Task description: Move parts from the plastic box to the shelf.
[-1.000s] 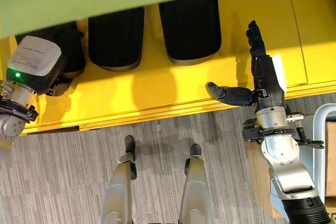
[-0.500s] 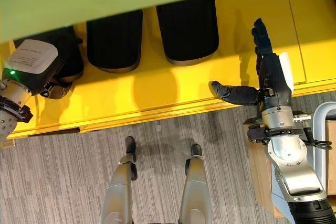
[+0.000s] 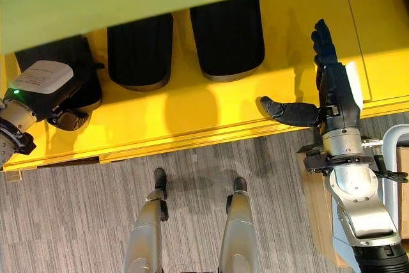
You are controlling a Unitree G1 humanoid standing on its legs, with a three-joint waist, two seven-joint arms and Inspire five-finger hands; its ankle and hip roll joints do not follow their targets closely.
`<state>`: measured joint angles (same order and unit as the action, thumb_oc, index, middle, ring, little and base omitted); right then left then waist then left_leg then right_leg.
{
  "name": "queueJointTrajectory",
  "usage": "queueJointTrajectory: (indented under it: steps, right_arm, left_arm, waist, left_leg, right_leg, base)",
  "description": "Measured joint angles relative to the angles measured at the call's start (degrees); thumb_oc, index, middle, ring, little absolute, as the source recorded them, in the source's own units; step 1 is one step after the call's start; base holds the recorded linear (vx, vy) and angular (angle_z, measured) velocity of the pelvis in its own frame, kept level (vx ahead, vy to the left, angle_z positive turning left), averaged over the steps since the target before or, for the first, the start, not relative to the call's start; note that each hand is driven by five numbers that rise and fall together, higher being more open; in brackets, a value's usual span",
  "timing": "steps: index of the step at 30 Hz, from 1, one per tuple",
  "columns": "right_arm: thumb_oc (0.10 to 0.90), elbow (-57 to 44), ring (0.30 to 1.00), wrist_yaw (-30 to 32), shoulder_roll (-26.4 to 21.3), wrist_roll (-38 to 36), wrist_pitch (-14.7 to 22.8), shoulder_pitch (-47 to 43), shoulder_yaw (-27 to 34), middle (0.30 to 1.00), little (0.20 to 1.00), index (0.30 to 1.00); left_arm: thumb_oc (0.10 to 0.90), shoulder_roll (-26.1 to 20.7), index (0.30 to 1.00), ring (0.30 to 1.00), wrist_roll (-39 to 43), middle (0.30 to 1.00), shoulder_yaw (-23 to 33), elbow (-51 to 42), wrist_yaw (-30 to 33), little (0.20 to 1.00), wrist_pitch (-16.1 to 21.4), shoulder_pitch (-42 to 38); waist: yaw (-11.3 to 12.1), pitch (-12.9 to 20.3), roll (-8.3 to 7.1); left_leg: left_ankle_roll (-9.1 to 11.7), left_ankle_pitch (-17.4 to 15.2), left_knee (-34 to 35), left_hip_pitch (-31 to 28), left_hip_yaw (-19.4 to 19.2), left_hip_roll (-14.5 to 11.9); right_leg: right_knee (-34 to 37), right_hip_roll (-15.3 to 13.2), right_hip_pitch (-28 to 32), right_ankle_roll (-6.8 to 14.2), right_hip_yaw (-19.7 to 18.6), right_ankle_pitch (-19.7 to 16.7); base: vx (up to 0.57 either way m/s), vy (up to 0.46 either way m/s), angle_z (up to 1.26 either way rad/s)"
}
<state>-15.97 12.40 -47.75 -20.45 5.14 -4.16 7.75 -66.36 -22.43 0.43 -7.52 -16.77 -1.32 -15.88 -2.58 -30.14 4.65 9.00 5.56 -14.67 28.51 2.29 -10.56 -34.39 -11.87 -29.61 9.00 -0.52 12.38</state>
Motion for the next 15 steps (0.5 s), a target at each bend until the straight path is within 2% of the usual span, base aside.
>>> queueJointTrajectory:
  steps: [9, 15]
  right_arm:
    - [0.900, -0.2, 1.000, -0.9, -0.5, 0.0, -0.4, 1.7, 0.3, 1.000, 1.000, 1.000]
    - [0.900, -0.2, 1.000, -2.0, -0.6, 0.0, -0.5, 1.8, 0.3, 1.000, 1.000, 1.000]
  left_arm:
    - [0.900, 0.0, 1.000, 1.000, 13.4, 1.000, 2.0, -1.0, -4.9, 1.000, -1.3, 3.4]
    - [0.900, 0.0, 1.000, 1.000, 17.9, 1.000, 2.0, 0.0, -5.3, 1.000, -2.3, 3.5]
  waist:
    - [0.1, 0.3, 0.53]
    - [0.0, 0.5, 0.81]
  left_leg:
    - [-0.3, -0.2, 0.2, -1.1, -0.7, 0.1]
    - [-0.4, -0.2, 0.2, -1.2, -0.7, 0.1]
  right_leg:
    - [0.3, -0.3, 1.0, 0.0, 0.0, 0.0]
    - [0.2, -0.4, 1.0, 0.0, 0.0, 0.0]
  base:
    - [0.01, 0.020, 0.00]
    - [0.01, 0.010, 0.00]
